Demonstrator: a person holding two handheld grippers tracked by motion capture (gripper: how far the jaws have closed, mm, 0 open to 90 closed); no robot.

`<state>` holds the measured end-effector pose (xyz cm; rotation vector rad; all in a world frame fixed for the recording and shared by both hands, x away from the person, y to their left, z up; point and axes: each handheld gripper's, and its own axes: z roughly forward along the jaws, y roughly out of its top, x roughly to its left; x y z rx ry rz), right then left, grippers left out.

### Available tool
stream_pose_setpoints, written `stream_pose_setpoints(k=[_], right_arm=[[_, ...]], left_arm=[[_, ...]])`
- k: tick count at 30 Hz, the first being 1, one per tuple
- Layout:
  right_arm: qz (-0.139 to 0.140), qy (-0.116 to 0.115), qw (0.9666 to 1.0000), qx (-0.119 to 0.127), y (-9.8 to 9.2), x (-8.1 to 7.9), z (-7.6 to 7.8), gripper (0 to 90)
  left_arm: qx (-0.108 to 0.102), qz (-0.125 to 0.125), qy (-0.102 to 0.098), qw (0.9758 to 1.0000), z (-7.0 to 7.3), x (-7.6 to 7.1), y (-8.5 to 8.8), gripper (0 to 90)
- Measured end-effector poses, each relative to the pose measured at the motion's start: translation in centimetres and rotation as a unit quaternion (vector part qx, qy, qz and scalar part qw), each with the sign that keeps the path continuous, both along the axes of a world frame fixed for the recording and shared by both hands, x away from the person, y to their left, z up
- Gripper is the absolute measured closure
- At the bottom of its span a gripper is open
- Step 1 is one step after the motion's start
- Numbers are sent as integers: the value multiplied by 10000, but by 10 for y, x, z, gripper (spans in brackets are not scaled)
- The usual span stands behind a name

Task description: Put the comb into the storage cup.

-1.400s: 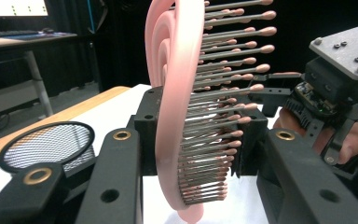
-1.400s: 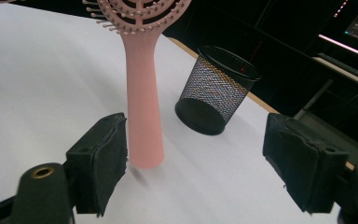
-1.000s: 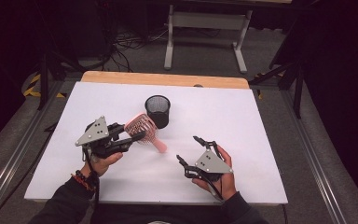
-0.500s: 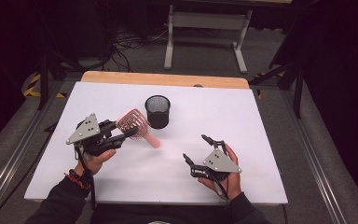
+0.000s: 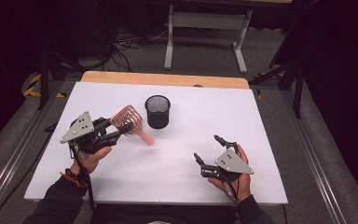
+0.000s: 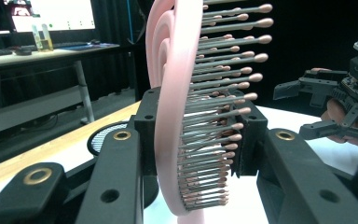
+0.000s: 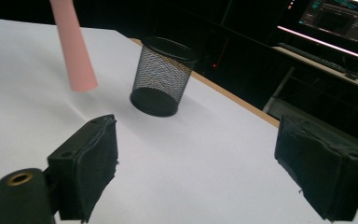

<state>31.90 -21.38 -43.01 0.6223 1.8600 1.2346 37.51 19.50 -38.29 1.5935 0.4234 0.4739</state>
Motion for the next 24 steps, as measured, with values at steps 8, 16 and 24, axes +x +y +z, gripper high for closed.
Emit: stream_pose_setpoints(k=[8, 16, 24], right_arm=[[-121, 20, 9999, 6, -10, -1, -3, 131], [-132, 72, 9999, -45, -11, -1, -5, 131], [-117, 97, 9999, -37, -9, 0, -7, 131]], left_arm=[[6, 88, -28, 10000, 2, 0, 3, 631], [27, 161, -11, 9999, 4, 1, 3, 631], [70, 236, 15, 9997, 6, 5, 2, 631]])
